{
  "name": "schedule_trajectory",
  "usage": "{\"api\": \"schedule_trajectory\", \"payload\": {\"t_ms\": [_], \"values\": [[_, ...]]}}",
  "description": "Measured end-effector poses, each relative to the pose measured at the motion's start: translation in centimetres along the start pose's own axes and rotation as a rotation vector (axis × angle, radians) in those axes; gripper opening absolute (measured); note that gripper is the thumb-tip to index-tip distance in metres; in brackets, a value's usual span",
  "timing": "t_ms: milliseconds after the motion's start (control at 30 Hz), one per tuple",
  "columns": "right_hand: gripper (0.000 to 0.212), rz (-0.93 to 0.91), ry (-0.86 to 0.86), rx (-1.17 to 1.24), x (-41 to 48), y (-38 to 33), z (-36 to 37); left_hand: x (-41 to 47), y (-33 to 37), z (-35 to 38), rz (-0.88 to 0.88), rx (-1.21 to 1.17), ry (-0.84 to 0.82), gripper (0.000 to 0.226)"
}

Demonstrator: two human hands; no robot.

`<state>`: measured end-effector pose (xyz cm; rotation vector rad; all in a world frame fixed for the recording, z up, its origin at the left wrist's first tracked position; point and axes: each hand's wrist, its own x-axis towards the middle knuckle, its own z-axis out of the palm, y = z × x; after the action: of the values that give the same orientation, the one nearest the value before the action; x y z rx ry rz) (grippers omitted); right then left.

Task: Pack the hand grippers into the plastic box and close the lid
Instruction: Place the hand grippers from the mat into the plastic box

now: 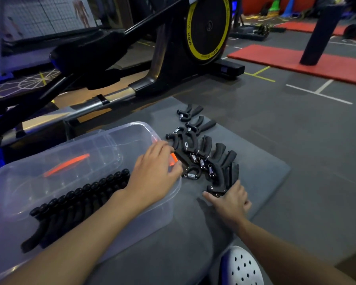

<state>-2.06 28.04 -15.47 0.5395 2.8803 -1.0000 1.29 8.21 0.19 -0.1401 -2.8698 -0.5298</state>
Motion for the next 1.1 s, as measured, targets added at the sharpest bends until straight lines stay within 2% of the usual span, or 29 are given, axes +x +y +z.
{"api": "schedule_trajectory", "payload": {"t_ms": [167,367,533,633,767,833,900,933,1000,1100], "values": [[0.112,0.076,0.072,0.011,1.2,-0.9,0.6,0.0,0.0,0.2,-0.011,-0.023,0.016,0.033],[0.106,0.042,-0.017,0.041,1.8,-1.3,-0.1,-0.1,-0.1,0.1,-0.013,-0.034,0.004,0.03],[0.077,-0.221,-0.033,0.456,1.4,-3.7,-4.0,0.0,0.0,-0.6,-0.004,-0.063,-0.024,0.032],[0.069,-0.383,-0.116,0.477,1.6,-7.0,-7.8,1.2,0.1,-2.6,0.05,-0.132,-0.017,0.037],[0.062,-0.62,-0.222,0.448,0.5,-11.4,-12.7,3.1,0.4,-6.5,0.177,-0.149,0.095,0.042],[0.059,-0.713,-0.33,0.404,-1.1,-13.4,-15.2,3.5,0.4,-8.3,0.214,-0.136,0.128,0.046],[0.067,-0.773,-0.462,0.353,-2.0,-14.4,-16.8,3.7,0.6,-9.2,0.251,-0.082,0.15,0.047],[0.077,-0.784,-0.5,0.315,-2.5,-15.0,-17.2,3.5,0.6,-9.5,0.275,-0.035,0.162,0.046],[0.106,-0.784,-0.528,0.262,-3.1,-15.8,-17.5,2.9,0.4,-9.8,0.32,0.064,0.184,0.041],[0.123,-0.765,-0.562,0.255,-3.9,-16.8,-17.1,1.4,-0.2,-10.2,0.341,0.103,0.211,0.033]]}}
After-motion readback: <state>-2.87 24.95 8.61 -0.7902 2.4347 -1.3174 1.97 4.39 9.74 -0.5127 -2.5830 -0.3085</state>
